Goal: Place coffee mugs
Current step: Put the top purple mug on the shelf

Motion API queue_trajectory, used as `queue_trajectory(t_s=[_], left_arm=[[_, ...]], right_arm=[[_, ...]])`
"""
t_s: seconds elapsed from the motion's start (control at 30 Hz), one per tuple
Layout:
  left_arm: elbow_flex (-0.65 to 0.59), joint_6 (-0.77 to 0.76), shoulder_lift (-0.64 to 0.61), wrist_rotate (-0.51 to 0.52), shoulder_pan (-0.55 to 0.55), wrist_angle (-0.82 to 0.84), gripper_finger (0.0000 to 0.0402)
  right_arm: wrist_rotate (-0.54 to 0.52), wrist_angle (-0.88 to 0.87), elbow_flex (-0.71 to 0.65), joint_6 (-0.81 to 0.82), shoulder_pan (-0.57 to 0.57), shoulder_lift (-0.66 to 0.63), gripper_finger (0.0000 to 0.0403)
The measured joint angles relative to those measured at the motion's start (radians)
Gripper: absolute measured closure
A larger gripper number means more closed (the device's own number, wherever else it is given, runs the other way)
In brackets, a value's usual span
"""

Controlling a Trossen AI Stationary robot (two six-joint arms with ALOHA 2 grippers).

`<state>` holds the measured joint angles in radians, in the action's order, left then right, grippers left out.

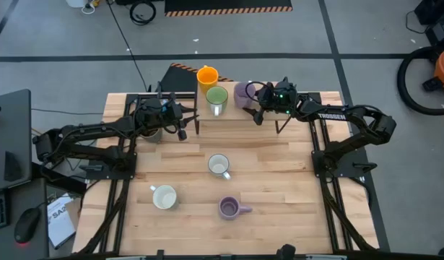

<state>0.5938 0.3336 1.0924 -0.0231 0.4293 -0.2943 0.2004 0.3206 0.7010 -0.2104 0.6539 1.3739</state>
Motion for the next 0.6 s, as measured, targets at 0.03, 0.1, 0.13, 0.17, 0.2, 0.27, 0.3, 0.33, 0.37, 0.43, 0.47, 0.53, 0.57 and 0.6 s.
queue_trajectory(t_s=[0.03,0.1,0.13,0.17,0.2,0.27,0.3,0.33,0.37,0.43,0.47,0.53,0.57,0.6], left_arm=[[0.0,0.002,0.0,0.0,0.0,0.0,0.0292],[0.0,0.011,0.0,0.0,0.0,0.0,0.0292],[0.0,0.013,0.0,0.0,0.0,0.0,0.0292],[0.0,0.014,0.0,0.0,0.0,-0.001,0.0292],[0.0,0.014,0.0,0.0,0.0,-0.001,0.0292],[0.0,0.014,0.0,0.0,0.0,0.0,0.0292],[0.0,0.014,0.0,0.0,0.0,0.0,0.0292],[0.0,0.014,0.0,0.0,0.0,0.0,0.0292],[0.0,0.014,0.0,0.0,0.0,0.001,0.0292],[0.0,0.014,0.0,0.0,0.0,0.006,0.0292],[0.0,0.014,0.0,0.0,0.0,0.01,0.0292],[0.0,0.012,0.0,0.0,0.0,0.02,0.0292],[0.0,0.011,0.0,0.0,0.0,0.027,0.0292],[0.0,0.011,0.0,0.0,0.0,0.034,0.0292]], right_arm=[[0.009,0.004,0.0,-0.002,0.002,0.0,0.0027],[0.024,0.006,0.002,-0.002,0.003,0.0,0.0028],[0.03,0.004,0.008,-0.004,0.005,0.0,0.0028],[0.031,0.004,0.014,-0.009,0.006,0.0,0.0028],[0.032,0.009,0.02,-0.019,0.006,0.002,0.0029],[0.038,0.013,0.037,-0.027,0.006,0.014,0.0029],[0.042,0.013,0.043,-0.029,0.008,0.022,0.0029],[0.051,0.014,0.051,-0.029,0.009,0.033,0.0029],[0.059,0.014,0.057,-0.031,0.011,0.046,0.0029],[0.054,-0.005,0.068,-0.039,0.012,0.064,0.0029],[0.05,-0.019,0.071,-0.047,0.012,0.068,0.0029],[0.05,-0.031,0.075,-0.054,0.012,0.074,0.0028],[0.05,-0.03,0.077,-0.053,0.012,0.076,0.0028],[0.05,-0.031,0.077,-0.054,0.012,0.079,0.0028]])
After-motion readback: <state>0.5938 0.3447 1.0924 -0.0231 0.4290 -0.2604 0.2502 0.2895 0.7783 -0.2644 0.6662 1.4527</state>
